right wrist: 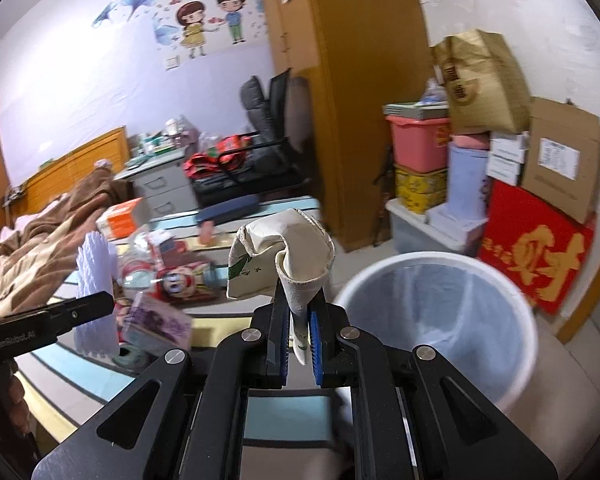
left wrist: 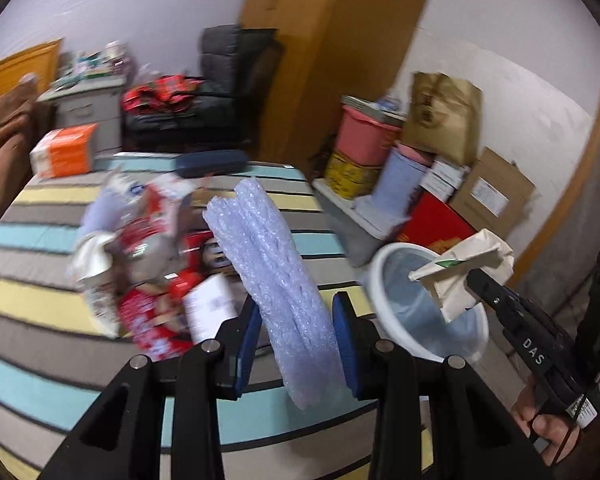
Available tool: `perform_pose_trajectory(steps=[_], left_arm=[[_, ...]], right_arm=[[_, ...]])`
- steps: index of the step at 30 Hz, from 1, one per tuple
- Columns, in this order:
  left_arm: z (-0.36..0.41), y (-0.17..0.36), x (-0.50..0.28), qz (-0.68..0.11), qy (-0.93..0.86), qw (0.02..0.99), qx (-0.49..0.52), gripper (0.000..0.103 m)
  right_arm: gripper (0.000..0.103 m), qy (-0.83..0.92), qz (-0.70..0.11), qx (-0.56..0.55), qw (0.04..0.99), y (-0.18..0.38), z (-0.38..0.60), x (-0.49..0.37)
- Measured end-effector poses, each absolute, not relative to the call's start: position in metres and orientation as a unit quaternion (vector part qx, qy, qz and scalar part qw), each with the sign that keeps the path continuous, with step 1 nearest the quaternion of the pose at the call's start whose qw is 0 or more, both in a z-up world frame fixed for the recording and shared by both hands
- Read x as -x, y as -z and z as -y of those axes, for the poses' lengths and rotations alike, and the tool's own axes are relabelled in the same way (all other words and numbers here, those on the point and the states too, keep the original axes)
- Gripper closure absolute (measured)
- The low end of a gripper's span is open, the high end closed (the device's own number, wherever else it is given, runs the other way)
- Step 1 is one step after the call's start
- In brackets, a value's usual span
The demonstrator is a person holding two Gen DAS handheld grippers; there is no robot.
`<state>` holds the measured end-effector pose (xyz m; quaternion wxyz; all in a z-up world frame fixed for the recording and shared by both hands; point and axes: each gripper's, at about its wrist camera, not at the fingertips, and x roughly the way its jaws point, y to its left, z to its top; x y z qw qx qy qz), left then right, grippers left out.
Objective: Collect trash
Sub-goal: 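Carry the foam net and paper bag with both tools over the white bin, then open both tools to drop the foam net and paper bag into the bin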
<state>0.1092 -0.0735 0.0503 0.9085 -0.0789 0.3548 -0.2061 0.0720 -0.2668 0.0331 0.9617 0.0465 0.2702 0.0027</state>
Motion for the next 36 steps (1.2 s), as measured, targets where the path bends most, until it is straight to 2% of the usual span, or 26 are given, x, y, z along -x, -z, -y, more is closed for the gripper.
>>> perform_pose_trajectory(steps=[18,27,28,30,31,32,34,36], left_arm=[[0.236,-0.034,-0.118,-0.379,0.338,0.861,-0.026,0.065],[0.267,-0.017,-0.122,-0.398,0.35,0.847,-0.048,0.064],[0.267,-0.016,-0.123,-0.399,0.349,0.847,-0.048,0.063],[0.268,-0.015,-0.124,-0.402,0.346,0.846,-0.047,0.053],[0.268,-0.015,-0.124,-0.401,0.345,0.847,-0.046,0.043],[0.268,-0.016,-0.124,-0.398,0.346,0.849,-0.047,0.039],[0.266,-0.017,-0.123,-0.396,0.342,0.851,-0.046,0.039],[0.265,-0.016,-0.125,-0.4,0.338,0.851,-0.042,0.039]], right_arm=[[0.094,0.111,-0.314,-0.059,0.941,-0.009,0.344,-0.06],[0.094,0.12,-0.354,-0.055,0.926,0.006,0.361,-0.067],[0.093,0.12,-0.358,-0.055,0.924,0.007,0.364,-0.068],[0.092,0.122,-0.367,-0.055,0.921,0.009,0.366,-0.07],[0.092,0.124,-0.369,-0.055,0.92,0.01,0.367,-0.07],[0.091,0.125,-0.37,-0.055,0.919,0.011,0.369,-0.071],[0.085,0.124,-0.373,-0.057,0.918,0.012,0.371,-0.072],[0.068,0.122,-0.374,-0.063,0.917,0.012,0.371,-0.071]])
